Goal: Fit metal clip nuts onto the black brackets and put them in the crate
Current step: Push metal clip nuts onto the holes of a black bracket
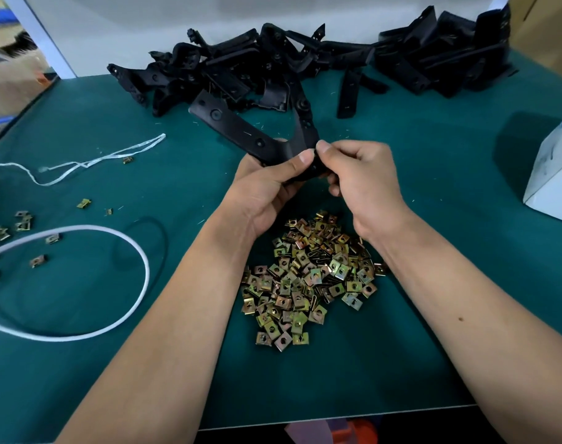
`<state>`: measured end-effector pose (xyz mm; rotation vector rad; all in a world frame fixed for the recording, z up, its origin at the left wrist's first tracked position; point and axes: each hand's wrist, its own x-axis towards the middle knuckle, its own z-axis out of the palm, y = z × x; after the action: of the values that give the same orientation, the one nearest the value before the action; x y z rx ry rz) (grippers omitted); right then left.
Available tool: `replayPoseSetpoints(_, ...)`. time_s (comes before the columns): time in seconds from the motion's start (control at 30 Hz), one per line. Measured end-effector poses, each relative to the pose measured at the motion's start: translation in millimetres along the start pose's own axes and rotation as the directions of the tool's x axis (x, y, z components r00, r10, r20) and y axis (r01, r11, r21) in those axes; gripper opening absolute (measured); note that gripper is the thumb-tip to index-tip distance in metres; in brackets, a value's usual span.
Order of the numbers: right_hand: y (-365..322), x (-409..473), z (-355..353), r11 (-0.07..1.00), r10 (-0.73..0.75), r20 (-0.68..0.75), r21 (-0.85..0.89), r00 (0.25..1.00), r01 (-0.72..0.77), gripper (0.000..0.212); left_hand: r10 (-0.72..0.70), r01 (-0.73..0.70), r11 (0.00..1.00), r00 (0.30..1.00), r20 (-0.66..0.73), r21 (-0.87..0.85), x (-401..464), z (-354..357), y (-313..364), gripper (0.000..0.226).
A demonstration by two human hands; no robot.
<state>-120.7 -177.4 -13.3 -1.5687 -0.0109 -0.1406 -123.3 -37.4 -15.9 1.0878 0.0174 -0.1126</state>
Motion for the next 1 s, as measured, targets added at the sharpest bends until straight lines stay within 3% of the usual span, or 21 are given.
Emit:
replayPoseSetpoints(0.03, 1, 1, -1, 0.997, -0.044, 0.01, -0.055, 0.999, 0.045, 0.027, 0.015, -0.015, 1.0, 1.0, -0.02, 0.006, 0, 0, 1, 0.02)
replayPoseSetpoints(0.1, 0, 1, -4, 0.98, -0.079, 0.093, -0.173, 0.993, 0.095, 0.027, 0.042, -0.041, 0.999, 0.995, -0.093, 0.017, 1, -1, 5, 0.03)
replayPoseSetpoints(0.23, -2, 0, -6, 0.881, -0.045, 0.295, -0.438, 0.954, 0.177, 0.034, 0.044, -0.056, 0.997, 0.98, -0.195, -0.054, 4, -9, 15, 0.038)
replayPoseSetpoints(0.37, -11, -3, -8, 0.671, 0.051, 0.562, -0.632, 0.826, 0.388, 0.02, 0.025, -0.063, 0.985, 0.974, -0.227, -0.163, 7, -19, 20, 0.033)
replayPoseSetpoints(0.43, -12, -4, -7, 0.596, 0.109, 0.624, -0.664, 0.774, 0.452, 0.016, 0.036, -0.086, 0.976, 0.969, -0.245, -0.199, 9, -21, 21, 0.033)
replayPoseSetpoints(0.63, -14, -2, -8, 0.63, 0.074, 0.619, -0.637, 0.782, 0.444, 0.015, -0.011, -0.065, 0.96, 0.963, -0.268, -0.272, 11, -21, 18, 0.031)
replayPoseSetpoints(0.83, -17, -5, -9, 0.607, 0.141, 0.698, -0.621, 0.702, 0.496, 0.013, -0.039, -0.047, 0.95, 0.963, -0.267, -0.309, 10, -20, 17, 0.037)
replayPoseSetpoints(1.0, -15, 3, -19, 0.697, 0.062, 0.61, -0.593, 0.79, 0.403, 0.01, -0.048, -0.032, 0.95, 0.968, -0.245, -0.312, 11, -23, 18, 0.031)
